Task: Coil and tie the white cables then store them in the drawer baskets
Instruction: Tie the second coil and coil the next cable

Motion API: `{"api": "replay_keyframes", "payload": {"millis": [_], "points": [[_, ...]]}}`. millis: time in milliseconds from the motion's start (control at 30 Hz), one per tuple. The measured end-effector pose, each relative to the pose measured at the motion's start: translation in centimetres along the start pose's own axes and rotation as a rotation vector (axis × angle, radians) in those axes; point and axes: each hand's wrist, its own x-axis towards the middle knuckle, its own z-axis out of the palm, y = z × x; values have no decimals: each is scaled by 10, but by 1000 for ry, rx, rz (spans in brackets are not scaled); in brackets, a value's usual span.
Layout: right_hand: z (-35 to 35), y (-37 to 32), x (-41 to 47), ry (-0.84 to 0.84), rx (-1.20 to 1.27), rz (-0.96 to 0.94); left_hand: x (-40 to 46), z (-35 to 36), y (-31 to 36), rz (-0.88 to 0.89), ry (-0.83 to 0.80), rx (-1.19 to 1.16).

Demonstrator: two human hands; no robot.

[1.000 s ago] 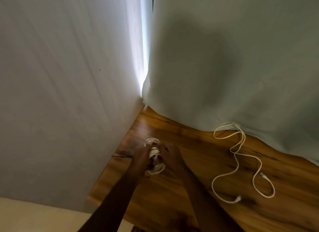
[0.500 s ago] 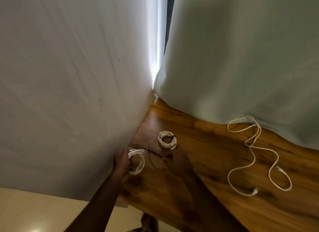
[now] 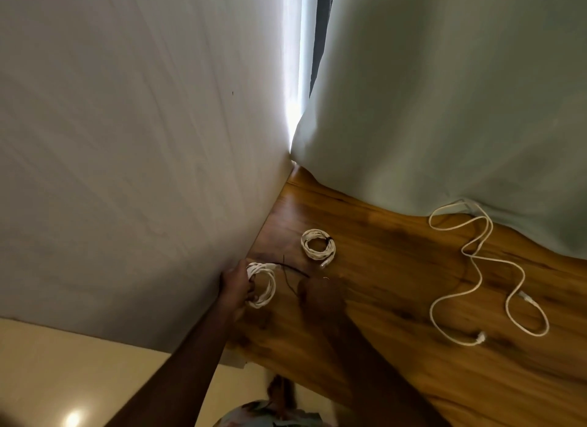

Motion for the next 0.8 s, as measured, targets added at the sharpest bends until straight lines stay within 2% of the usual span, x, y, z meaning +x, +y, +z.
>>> {"api": "replay_keyframes", "payload": {"millis": [267, 433, 633, 800], "points": [[5, -6, 1, 36, -12, -10, -3, 0, 3, 20, -23, -22], [6, 2, 7, 81, 98, 68, -5, 3, 5, -6, -32, -59], [1, 11, 11, 24, 30, 181, -7, 1, 8, -9, -30, -49], [0, 10, 14, -11, 13, 191, -5, 3, 11, 19, -51, -54]]}}
